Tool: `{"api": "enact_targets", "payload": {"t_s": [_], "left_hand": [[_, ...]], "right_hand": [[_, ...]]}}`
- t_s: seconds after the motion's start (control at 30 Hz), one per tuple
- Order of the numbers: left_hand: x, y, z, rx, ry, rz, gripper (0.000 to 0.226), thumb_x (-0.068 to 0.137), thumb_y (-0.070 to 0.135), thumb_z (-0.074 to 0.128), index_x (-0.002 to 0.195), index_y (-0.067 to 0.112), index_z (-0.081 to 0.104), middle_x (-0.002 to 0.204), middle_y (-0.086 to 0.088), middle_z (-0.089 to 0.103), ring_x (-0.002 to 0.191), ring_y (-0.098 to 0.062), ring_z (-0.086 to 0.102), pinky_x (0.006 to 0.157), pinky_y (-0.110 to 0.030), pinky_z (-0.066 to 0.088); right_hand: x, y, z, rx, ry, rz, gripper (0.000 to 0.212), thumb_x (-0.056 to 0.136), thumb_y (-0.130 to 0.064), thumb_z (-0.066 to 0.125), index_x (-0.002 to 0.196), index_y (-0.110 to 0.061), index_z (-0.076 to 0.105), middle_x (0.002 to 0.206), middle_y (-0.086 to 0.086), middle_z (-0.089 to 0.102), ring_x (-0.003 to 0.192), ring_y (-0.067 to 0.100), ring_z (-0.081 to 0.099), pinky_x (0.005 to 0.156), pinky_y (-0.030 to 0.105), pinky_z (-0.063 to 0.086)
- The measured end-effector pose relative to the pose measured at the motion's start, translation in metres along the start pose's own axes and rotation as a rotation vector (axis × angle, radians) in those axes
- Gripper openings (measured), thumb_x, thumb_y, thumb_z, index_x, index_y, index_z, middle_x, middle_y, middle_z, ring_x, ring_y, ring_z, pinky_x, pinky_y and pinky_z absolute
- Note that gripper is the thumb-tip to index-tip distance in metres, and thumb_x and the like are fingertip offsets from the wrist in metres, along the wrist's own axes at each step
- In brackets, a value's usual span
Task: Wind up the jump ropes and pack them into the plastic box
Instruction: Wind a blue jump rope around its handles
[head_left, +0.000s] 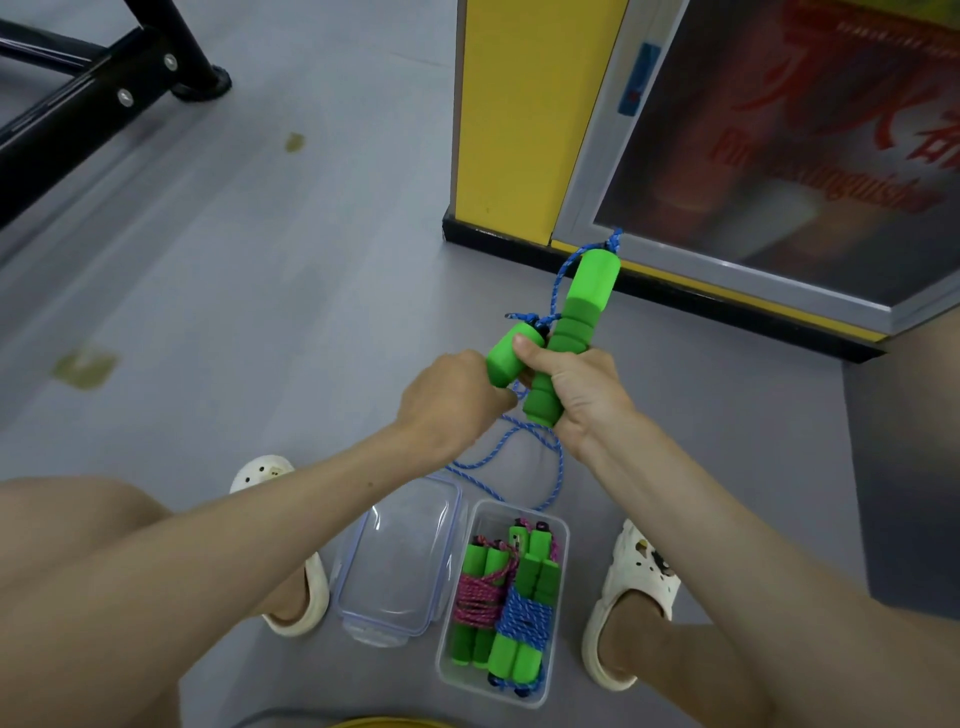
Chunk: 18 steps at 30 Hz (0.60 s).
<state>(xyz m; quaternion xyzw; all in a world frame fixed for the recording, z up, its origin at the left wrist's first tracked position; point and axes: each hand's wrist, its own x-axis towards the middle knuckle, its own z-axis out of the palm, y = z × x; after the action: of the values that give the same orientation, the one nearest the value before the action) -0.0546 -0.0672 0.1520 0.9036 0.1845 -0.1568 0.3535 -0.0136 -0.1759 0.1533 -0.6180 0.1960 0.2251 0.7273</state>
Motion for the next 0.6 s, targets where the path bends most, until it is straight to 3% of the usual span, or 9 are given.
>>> {"api": "enact_targets", "payload": {"t_s": [0.07, 0.1, 0.17, 0.27, 0.33, 0.47, 0.6], "left_hand": [[0.0, 0.0, 0.0, 0.099, 0.102, 0.056, 0.02, 0.081, 0.028, 0.06, 0.069, 0.015, 0.05, 0.064, -0.005, 0.058, 0.062, -0.026, 0.064, 0.063, -0.033, 0.051], [0.001, 0.0, -0.002, 0.043, 0.069, 0.061, 0.019, 0.082, 0.026, 0.06, 0.069, 0.014, 0.05, 0.063, -0.005, 0.058, 0.058, -0.024, 0.063, 0.062, -0.032, 0.051], [0.004, 0.0, -0.01, -0.227, -0.155, 0.029, 0.016, 0.085, 0.02, 0.062, 0.074, 0.012, 0.053, 0.063, -0.006, 0.058, 0.048, -0.019, 0.058, 0.057, -0.031, 0.051], [0.003, -0.004, -0.03, -0.544, -0.593, -0.063, 0.015, 0.091, 0.023, 0.061, 0.088, 0.009, 0.054, 0.067, -0.008, 0.06, 0.052, -0.02, 0.058, 0.059, -0.031, 0.052], [0.002, -0.009, -0.035, -0.618, -0.724, -0.086, 0.014, 0.093, 0.021, 0.056, 0.087, 0.01, 0.052, 0.062, -0.006, 0.054, 0.047, -0.017, 0.052, 0.053, -0.027, 0.048], [0.0, -0.011, -0.023, -0.492, -0.565, -0.125, 0.016, 0.088, 0.014, 0.057, 0.075, 0.012, 0.047, 0.055, -0.004, 0.046, 0.037, -0.014, 0.038, 0.043, -0.022, 0.035], [-0.001, -0.012, -0.008, -0.078, -0.216, -0.04, 0.016, 0.082, 0.02, 0.06, 0.073, 0.012, 0.051, 0.057, -0.003, 0.052, 0.043, -0.019, 0.049, 0.046, -0.023, 0.041]], "right_hand": [[0.0, 0.0, 0.001, 0.009, 0.012, -0.02, 0.019, 0.076, -0.004, 0.075, 0.08, -0.009, 0.058, 0.076, 0.006, 0.064, 0.078, 0.022, 0.064, 0.061, 0.031, 0.05], [-0.001, -0.002, 0.001, 0.009, 0.009, -0.032, 0.018, 0.076, -0.004, 0.075, 0.078, -0.009, 0.058, 0.075, 0.006, 0.064, 0.078, 0.022, 0.064, 0.063, 0.032, 0.05], [-0.002, -0.006, 0.0, 0.023, -0.008, -0.048, 0.017, 0.077, -0.003, 0.074, 0.074, -0.011, 0.059, 0.075, 0.006, 0.064, 0.078, 0.022, 0.064, 0.072, 0.036, 0.052], [0.003, -0.015, -0.01, 0.189, -0.057, -0.016, 0.017, 0.079, 0.001, 0.069, 0.073, -0.011, 0.059, 0.076, 0.006, 0.065, 0.076, 0.021, 0.065, 0.082, 0.04, 0.054], [0.006, -0.019, -0.016, 0.268, -0.078, 0.023, 0.013, 0.08, -0.001, 0.068, 0.078, -0.011, 0.06, 0.077, 0.006, 0.067, 0.075, 0.02, 0.066, 0.08, 0.036, 0.054], [0.008, -0.012, -0.017, 0.127, 0.001, 0.026, 0.013, 0.079, -0.006, 0.072, 0.084, -0.008, 0.061, 0.076, 0.004, 0.066, 0.072, 0.017, 0.065, 0.068, 0.029, 0.054], [0.01, -0.006, -0.013, 0.062, 0.105, 0.027, 0.02, 0.077, -0.009, 0.076, 0.086, -0.007, 0.058, 0.078, 0.005, 0.064, 0.073, 0.018, 0.063, 0.062, 0.029, 0.051]]}}
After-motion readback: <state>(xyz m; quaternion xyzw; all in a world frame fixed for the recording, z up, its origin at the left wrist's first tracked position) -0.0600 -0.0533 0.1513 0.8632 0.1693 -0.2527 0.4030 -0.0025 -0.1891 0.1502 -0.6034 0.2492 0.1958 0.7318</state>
